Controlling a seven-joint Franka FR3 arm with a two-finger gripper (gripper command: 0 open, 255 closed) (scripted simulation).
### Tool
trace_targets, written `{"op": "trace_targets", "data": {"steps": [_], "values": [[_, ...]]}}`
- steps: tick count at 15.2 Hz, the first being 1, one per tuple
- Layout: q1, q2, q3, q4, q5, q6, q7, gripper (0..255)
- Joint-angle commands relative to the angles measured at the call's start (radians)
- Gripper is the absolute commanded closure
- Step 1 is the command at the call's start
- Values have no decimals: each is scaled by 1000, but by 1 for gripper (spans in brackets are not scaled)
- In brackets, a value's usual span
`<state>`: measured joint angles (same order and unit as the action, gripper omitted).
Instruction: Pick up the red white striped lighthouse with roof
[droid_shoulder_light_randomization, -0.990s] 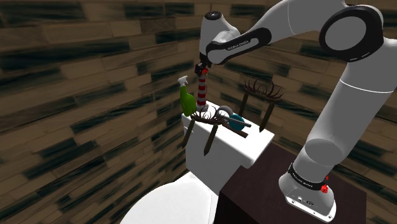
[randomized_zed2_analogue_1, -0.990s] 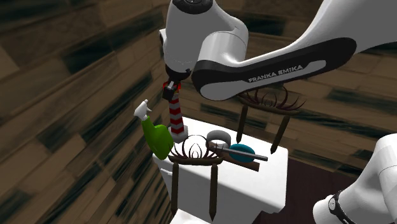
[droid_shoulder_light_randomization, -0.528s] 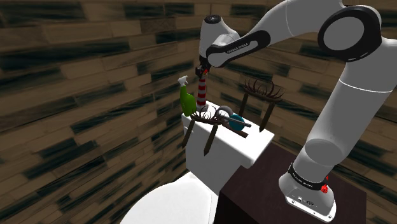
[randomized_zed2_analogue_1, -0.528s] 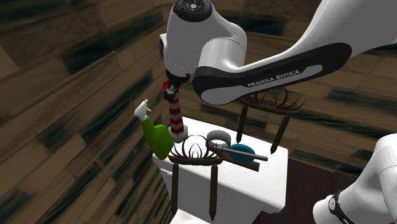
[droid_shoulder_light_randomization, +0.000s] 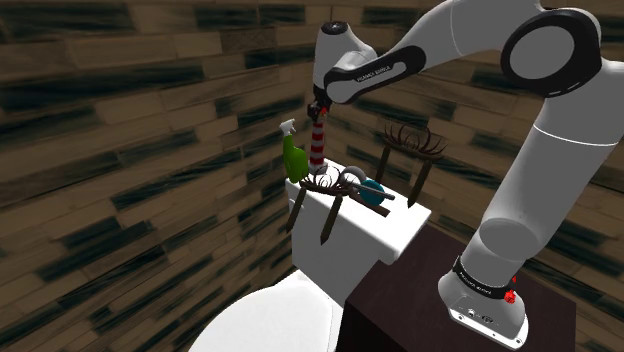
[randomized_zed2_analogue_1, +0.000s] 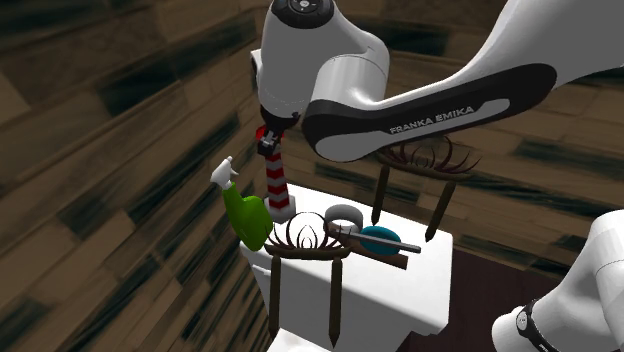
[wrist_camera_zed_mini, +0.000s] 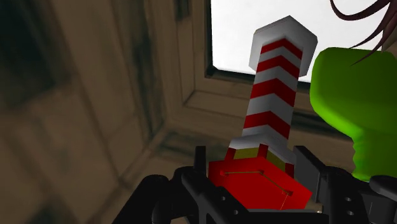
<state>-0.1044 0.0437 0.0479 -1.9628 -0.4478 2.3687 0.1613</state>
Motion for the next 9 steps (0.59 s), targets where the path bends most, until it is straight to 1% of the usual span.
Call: {"op": "trace_targets", "data": {"steps": [1,9], "values": [[0,-6,1,16,9,-20,-12,255],[3,-27,5,95,44,-114,-59,255]]}}
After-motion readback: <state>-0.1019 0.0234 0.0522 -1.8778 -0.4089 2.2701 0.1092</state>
